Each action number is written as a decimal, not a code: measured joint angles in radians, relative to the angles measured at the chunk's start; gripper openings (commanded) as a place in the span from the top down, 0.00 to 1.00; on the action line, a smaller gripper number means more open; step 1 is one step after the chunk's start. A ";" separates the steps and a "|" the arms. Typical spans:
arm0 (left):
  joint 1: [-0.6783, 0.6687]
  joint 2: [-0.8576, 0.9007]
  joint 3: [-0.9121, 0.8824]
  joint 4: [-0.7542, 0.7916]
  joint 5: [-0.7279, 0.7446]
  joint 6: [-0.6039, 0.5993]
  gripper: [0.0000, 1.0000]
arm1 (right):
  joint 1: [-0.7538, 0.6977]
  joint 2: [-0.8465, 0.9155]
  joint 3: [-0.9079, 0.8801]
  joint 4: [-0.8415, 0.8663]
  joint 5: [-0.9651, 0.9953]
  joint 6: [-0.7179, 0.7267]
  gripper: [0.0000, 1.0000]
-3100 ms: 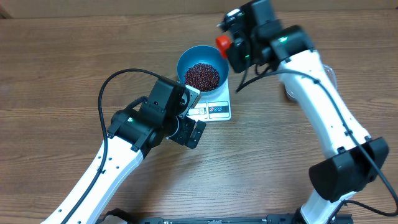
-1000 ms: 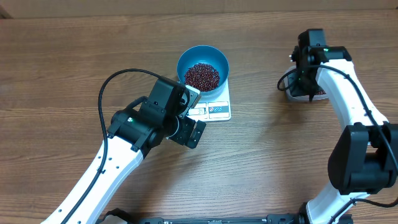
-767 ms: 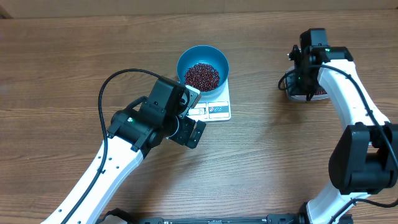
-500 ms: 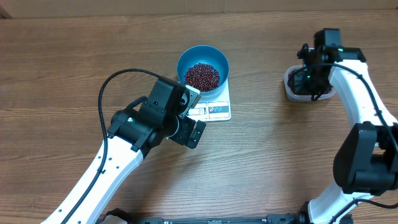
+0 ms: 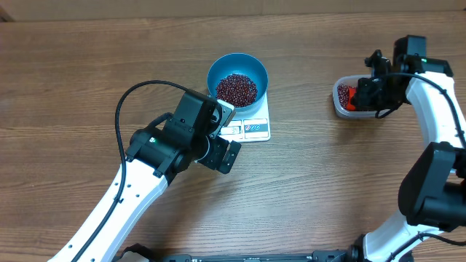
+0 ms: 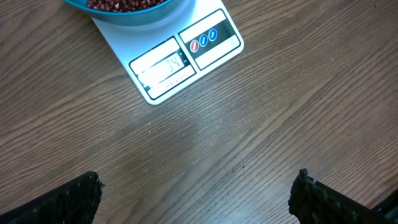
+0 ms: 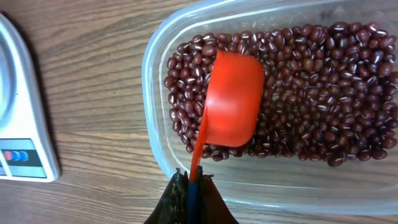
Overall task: Scoop item into bowl and weigh 150g on scale
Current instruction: 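Dip and drag the red scoop through the beans in the tub, then lift the filled scoop and carry it over the teal bowl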
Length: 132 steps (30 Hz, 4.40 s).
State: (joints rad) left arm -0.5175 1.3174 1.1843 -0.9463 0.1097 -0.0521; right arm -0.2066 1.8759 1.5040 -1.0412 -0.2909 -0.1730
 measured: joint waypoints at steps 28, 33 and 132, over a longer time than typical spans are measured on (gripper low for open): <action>0.000 0.000 0.000 0.000 0.000 0.000 0.00 | -0.104 0.000 0.000 -0.037 -0.201 -0.031 0.96; 0.000 0.000 0.000 0.000 0.000 0.000 0.00 | -0.120 0.000 0.000 -0.052 -0.225 -0.033 0.97; 0.000 0.000 0.000 0.000 0.000 0.000 0.00 | 0.457 0.000 0.226 0.114 -0.345 0.081 0.96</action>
State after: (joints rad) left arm -0.5175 1.3174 1.1843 -0.9463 0.1097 -0.0521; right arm 0.2501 1.8759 1.7298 -0.9276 -0.6357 -0.0917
